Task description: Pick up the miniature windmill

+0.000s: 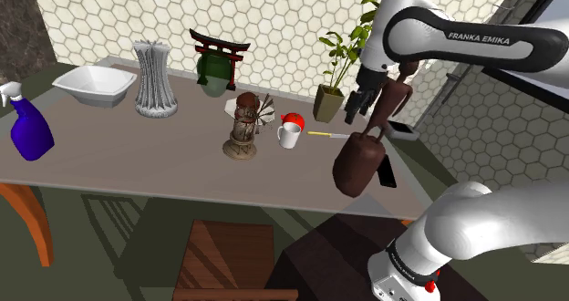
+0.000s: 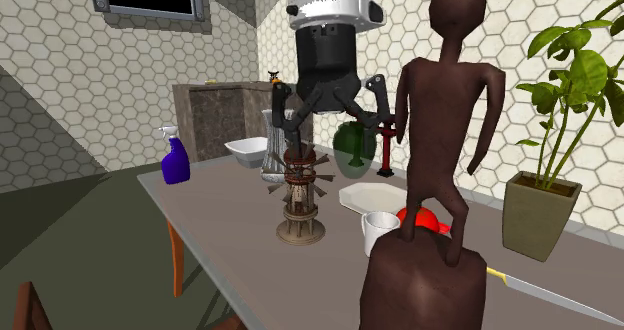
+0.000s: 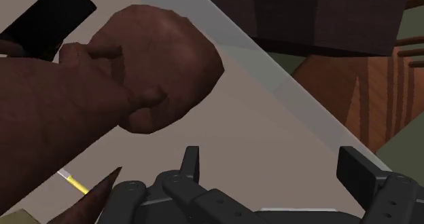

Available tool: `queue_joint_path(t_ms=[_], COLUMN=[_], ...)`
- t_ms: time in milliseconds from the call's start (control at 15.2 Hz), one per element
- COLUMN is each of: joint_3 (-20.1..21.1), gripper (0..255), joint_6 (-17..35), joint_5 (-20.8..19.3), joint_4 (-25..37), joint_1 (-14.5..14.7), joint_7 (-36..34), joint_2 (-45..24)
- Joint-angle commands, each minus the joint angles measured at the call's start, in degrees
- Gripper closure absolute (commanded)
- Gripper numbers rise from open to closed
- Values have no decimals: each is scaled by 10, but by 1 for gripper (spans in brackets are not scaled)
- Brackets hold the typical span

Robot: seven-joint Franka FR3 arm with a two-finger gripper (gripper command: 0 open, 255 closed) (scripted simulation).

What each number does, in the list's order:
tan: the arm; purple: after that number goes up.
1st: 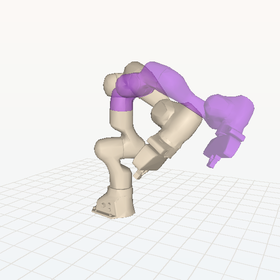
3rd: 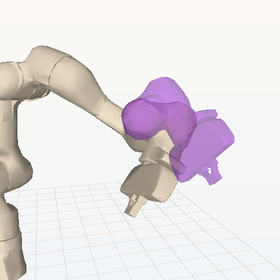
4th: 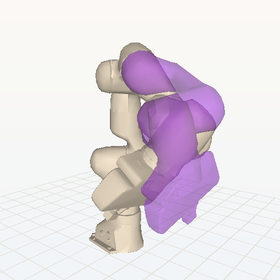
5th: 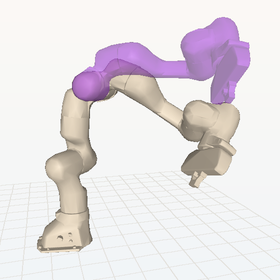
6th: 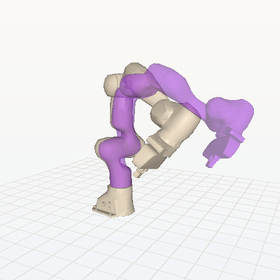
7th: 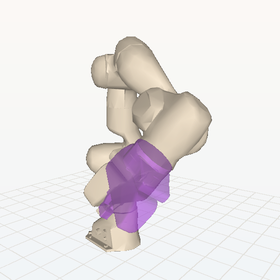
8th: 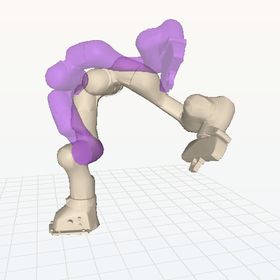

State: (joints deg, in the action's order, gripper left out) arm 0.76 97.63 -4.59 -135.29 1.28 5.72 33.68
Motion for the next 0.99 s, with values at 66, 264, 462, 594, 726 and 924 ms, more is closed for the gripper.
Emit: queue_joint_path(t_ms=[66,264,462,594,726,924], joint_3=[16,30,44,53,61,73], gripper=[0,0,0,0,0,0], joint_6=[38,70,97,111,123,136], joint_5=[0,-4,-12,-20,-29,-45], joint_4=[25,57,95,123,154,205], joint_1=[9,16,22,26,30,38], joint_7=[-9,-18,-28,-35,-42,-54], joint_2=[-57,-116,-177,-217,-257,-319])
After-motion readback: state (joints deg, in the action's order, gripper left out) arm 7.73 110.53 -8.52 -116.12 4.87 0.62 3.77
